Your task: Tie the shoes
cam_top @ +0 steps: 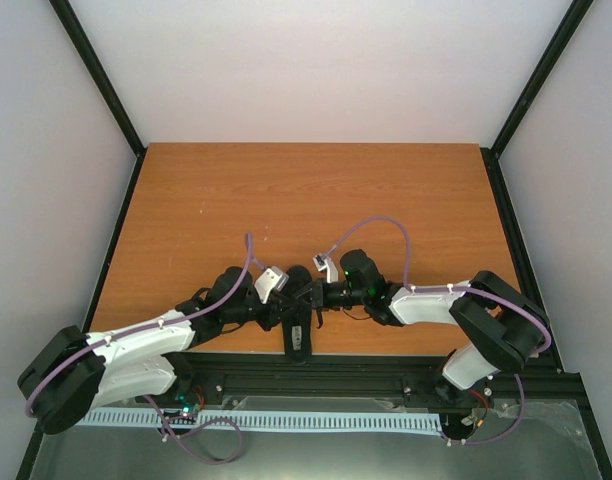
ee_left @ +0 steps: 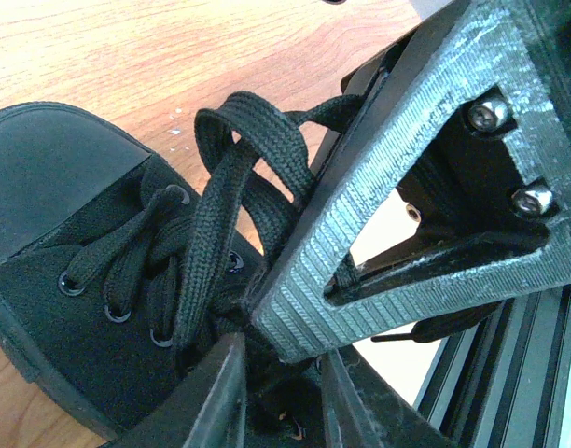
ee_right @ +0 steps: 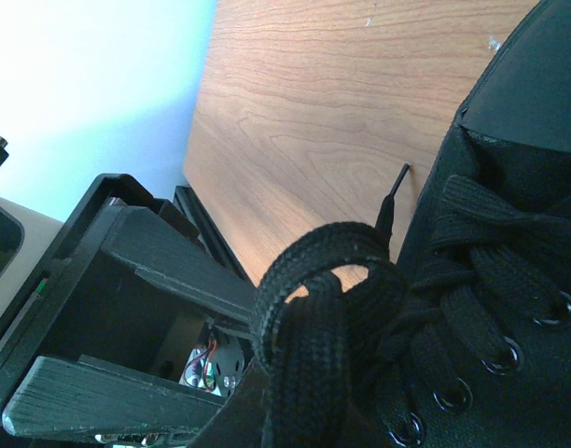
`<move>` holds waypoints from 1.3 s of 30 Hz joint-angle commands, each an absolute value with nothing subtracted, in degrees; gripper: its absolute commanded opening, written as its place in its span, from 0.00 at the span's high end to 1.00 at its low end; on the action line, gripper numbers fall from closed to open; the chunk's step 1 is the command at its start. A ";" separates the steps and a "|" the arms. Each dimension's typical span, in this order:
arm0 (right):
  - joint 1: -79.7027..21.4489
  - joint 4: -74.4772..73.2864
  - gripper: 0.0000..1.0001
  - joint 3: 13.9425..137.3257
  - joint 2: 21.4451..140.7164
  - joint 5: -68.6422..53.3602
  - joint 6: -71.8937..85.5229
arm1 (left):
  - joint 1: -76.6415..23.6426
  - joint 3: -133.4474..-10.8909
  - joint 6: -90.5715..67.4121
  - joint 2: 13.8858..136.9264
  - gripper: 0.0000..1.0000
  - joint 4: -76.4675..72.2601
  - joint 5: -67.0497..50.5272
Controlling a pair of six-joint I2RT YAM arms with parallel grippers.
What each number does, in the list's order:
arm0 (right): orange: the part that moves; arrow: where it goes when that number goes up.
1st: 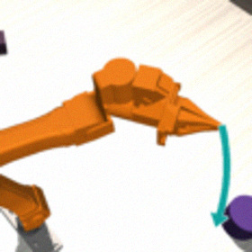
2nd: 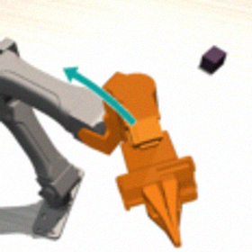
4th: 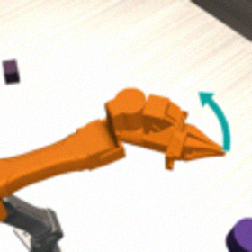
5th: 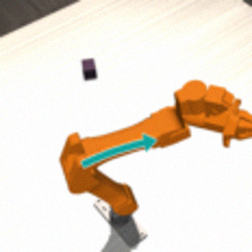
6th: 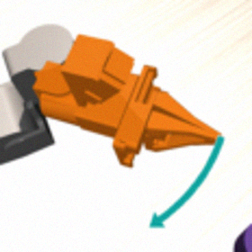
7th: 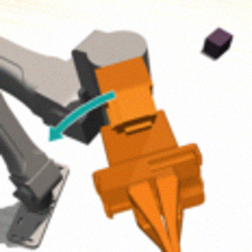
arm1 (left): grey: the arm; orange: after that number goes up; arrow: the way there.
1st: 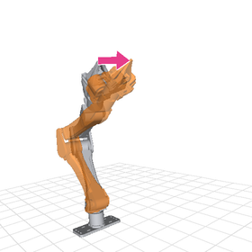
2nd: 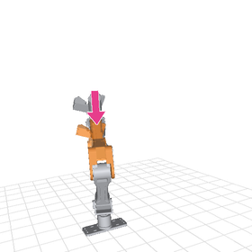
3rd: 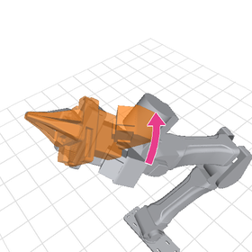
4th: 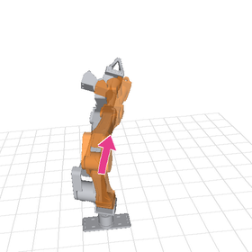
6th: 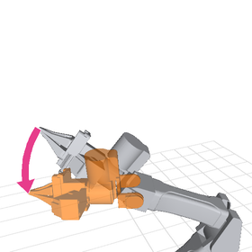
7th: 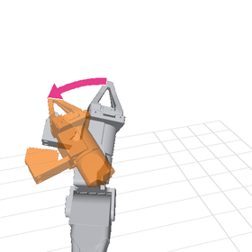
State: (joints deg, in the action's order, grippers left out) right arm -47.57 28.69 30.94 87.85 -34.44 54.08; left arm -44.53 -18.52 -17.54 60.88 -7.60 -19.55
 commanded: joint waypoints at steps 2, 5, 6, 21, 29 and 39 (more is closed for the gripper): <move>-47.37 32.37 0.97 30.41 87.19 -35.51 54.51 | -45.26 -20.92 -17.03 61.41 0.79 -11.73 -20.83; -47.38 32.34 0.97 30.26 87.27 -35.45 54.49 | -45.26 -20.96 -17.73 61.35 0.88 -12.21 -20.88; -47.37 32.35 0.97 30.17 87.33 -35.36 54.50 | -45.26 -20.88 -18.14 61.18 0.91 -12.28 -20.64; -45.01 20.85 0.53 27.82 79.15 -29.16 47.06 | -45.26 -19.86 -26.82 49.68 0.99 -0.02 -12.24; -42.72 13.70 0.32 23.36 69.63 -24.11 38.55 | -45.25 -22.64 -28.85 50.85 0.99 6.67 -11.19; -42.80 12.46 0.38 23.04 71.76 -23.65 24.43 | -45.26 -24.65 -30.06 53.86 0.99 8.32 -12.69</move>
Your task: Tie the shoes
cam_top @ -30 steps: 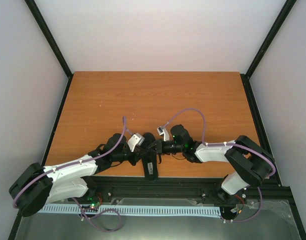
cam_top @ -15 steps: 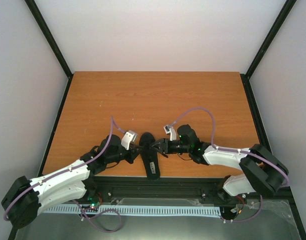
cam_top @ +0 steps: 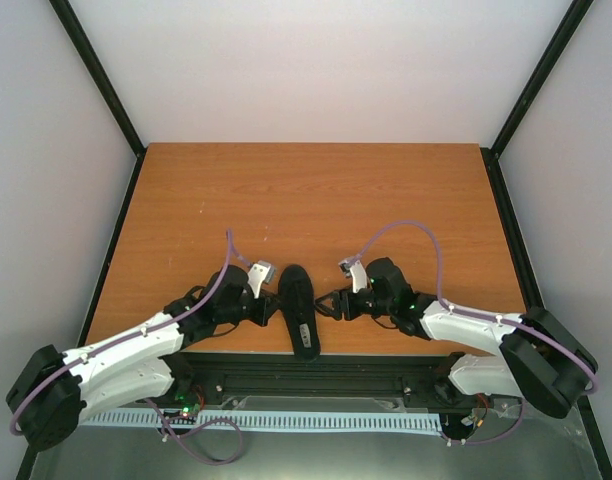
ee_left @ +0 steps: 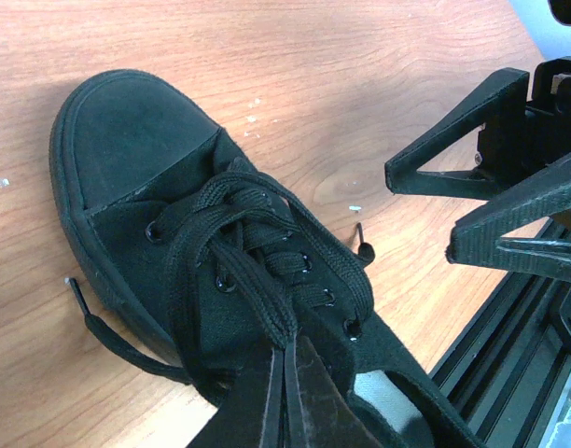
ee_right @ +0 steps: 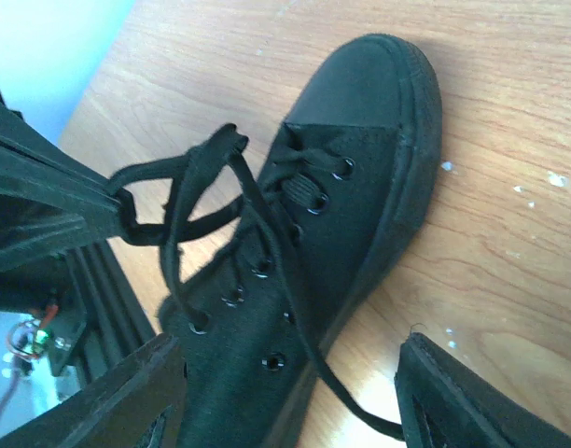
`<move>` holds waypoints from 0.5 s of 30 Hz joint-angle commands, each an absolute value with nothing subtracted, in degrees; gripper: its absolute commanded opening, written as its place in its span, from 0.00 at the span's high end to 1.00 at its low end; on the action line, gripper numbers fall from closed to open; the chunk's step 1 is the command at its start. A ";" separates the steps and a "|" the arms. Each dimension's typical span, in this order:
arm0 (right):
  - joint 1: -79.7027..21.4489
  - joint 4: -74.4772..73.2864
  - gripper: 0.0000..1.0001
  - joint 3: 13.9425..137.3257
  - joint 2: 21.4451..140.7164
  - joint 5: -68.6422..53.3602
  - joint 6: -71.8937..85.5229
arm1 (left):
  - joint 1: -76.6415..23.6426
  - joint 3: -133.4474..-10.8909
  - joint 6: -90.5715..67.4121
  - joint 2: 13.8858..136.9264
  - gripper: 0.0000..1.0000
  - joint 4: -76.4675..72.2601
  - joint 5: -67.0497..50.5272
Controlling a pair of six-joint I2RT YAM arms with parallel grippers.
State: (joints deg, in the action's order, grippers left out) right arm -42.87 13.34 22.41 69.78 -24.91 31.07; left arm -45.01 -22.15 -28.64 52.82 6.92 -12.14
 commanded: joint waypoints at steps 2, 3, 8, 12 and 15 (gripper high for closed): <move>-42.93 13.54 0.40 23.18 74.16 -25.33 23.52 | -45.25 -24.92 -30.57 54.20 0.99 8.05 -13.15; -43.08 13.94 0.40 23.46 75.33 -26.34 23.02 | -45.22 -25.00 -30.70 54.40 0.99 7.96 -13.37; -44.02 16.54 0.46 24.88 81.20 -30.63 21.80 | -45.26 -25.94 -30.94 55.34 0.99 8.08 -13.61; -44.34 16.98 0.56 26.15 83.29 -32.10 21.46 | -45.26 -26.96 -31.27 56.50 0.99 8.26 -13.87; -44.38 15.73 0.80 26.88 84.01 -31.90 21.07 | -45.26 -28.64 -32.69 57.35 0.99 8.81 -14.36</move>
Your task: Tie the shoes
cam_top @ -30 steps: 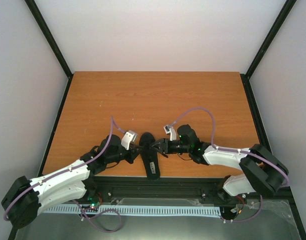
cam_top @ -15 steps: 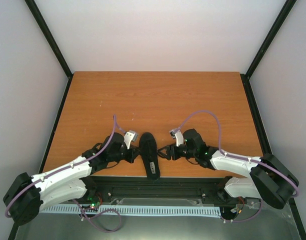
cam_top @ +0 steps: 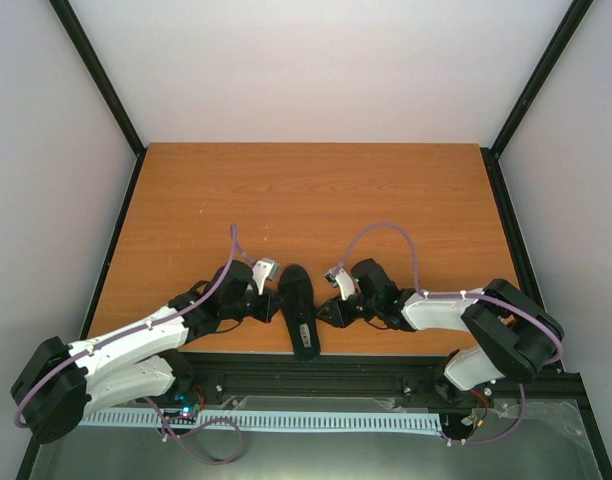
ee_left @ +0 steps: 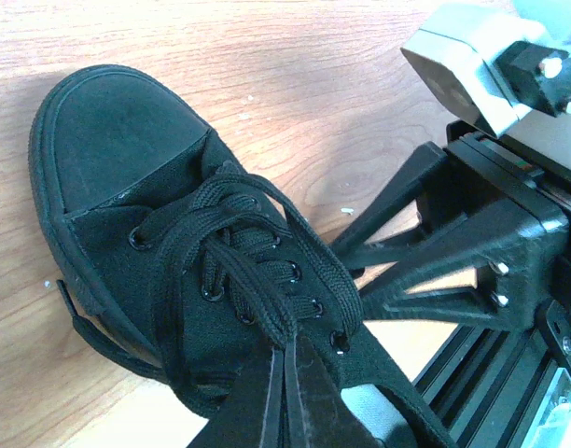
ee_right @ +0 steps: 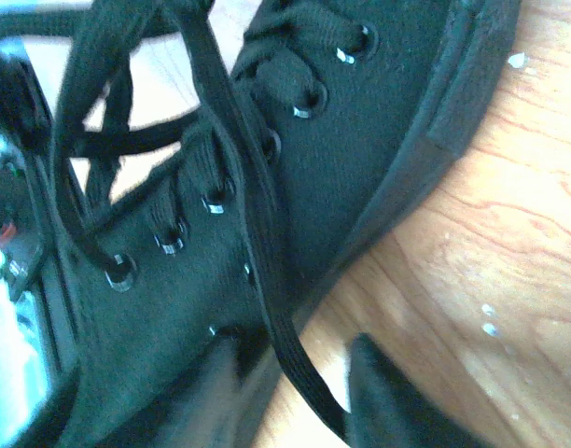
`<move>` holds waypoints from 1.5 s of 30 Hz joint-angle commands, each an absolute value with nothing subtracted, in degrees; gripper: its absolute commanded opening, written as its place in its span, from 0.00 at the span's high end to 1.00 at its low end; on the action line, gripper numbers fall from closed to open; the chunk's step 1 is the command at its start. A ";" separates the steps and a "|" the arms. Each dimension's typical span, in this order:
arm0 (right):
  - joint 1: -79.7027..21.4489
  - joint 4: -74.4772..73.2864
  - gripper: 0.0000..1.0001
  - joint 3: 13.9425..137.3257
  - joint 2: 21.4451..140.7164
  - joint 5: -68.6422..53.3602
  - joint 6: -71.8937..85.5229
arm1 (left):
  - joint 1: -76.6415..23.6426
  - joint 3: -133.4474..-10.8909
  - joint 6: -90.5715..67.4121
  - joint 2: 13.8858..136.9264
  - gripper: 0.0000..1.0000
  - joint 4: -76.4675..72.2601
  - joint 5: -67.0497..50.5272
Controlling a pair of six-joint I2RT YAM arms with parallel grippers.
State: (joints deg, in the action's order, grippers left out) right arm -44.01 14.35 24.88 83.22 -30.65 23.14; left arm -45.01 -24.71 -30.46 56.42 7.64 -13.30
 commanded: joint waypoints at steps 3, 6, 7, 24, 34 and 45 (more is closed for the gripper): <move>-44.38 14.78 0.95 26.99 83.73 -31.02 21.33 | -45.26 -31.65 -34.48 57.88 0.99 9.33 -16.00; -44.38 13.65 0.97 26.74 83.79 -29.26 21.89 | -45.21 -34.53 -37.24 58.30 0.99 10.06 -17.11; -44.38 13.63 0.97 26.60 84.02 -29.01 22.26 | -45.26 -35.37 -38.33 58.49 0.99 10.30 -17.59; -44.38 8.93 0.97 26.82 83.98 -16.42 30.14 | -43.71 -43.77 -45.16 52.05 0.99 26.75 -25.33; -44.30 4.03 0.97 26.44 81.66 -10.23 32.84 | -40.60 -50.95 -38.98 49.49 0.99 52.43 -10.30; -43.75 -9.87 0.97 23.83 67.54 6.89 35.36 | -40.12 -43.62 -42.61 49.01 0.99 54.61 2.50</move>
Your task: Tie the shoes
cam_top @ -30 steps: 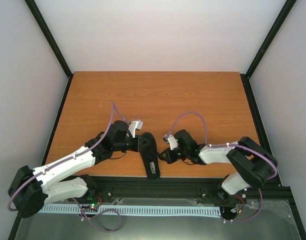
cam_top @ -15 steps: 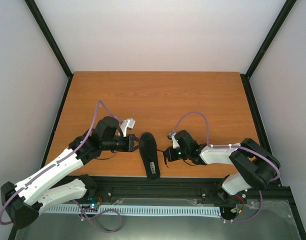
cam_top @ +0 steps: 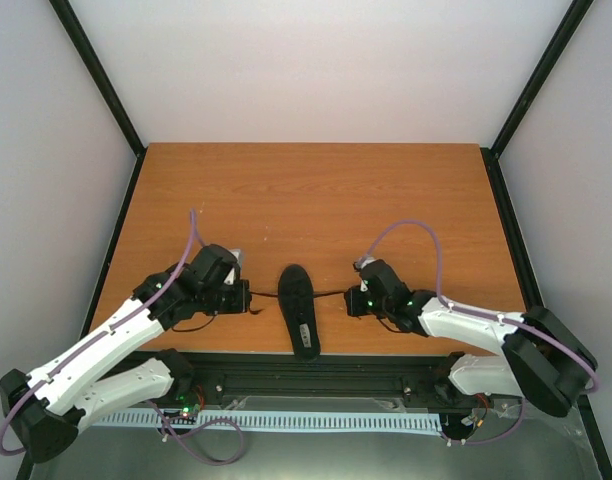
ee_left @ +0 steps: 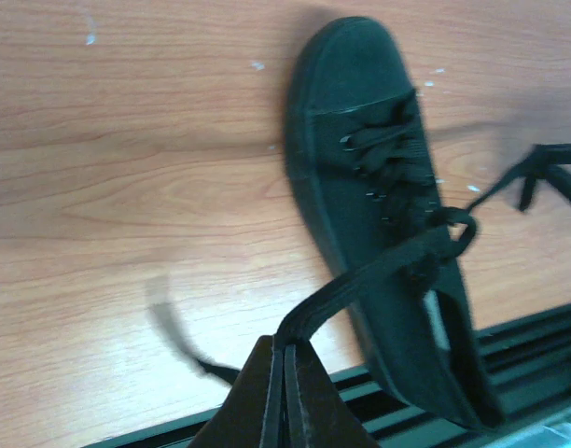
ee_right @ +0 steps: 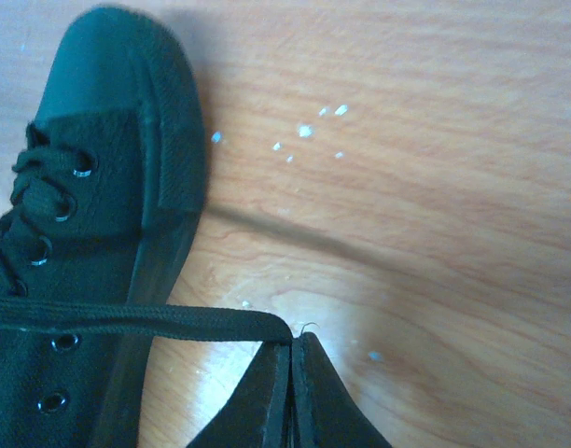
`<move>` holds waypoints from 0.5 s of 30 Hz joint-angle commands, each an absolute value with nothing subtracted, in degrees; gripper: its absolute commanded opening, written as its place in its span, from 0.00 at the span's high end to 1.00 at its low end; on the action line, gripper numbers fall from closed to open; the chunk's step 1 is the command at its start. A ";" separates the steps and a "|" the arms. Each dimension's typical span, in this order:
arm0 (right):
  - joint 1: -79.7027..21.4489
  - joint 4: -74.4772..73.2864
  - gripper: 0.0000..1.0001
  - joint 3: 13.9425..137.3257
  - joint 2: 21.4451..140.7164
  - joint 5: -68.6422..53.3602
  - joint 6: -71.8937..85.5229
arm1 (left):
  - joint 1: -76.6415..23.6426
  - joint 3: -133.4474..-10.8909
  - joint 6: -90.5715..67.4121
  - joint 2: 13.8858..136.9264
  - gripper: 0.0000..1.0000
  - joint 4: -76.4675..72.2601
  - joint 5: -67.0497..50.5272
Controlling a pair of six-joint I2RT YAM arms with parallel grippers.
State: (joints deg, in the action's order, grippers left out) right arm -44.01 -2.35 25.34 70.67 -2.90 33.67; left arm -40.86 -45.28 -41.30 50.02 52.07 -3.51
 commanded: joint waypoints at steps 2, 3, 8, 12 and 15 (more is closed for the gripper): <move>-43.19 -10.99 0.97 23.13 65.87 8.30 35.57 | -40.08 -43.15 -42.97 49.45 0.99 54.24 2.74; -42.85 -11.33 0.97 22.85 65.15 8.61 36.00 | -40.01 -43.29 -43.12 49.91 0.99 54.22 2.96; -41.87 -13.11 0.97 21.50 62.17 10.28 39.73 | -39.81 -42.94 -44.99 52.84 0.99 54.56 6.76; -41.62 -13.98 0.97 20.01 58.99 12.15 42.41 | -39.73 -40.86 -48.41 53.76 0.99 53.61 10.20; -41.48 -15.43 0.97 19.22 57.57 13.39 43.98 | -39.47 -37.70 -50.90 53.94 0.99 50.85 10.43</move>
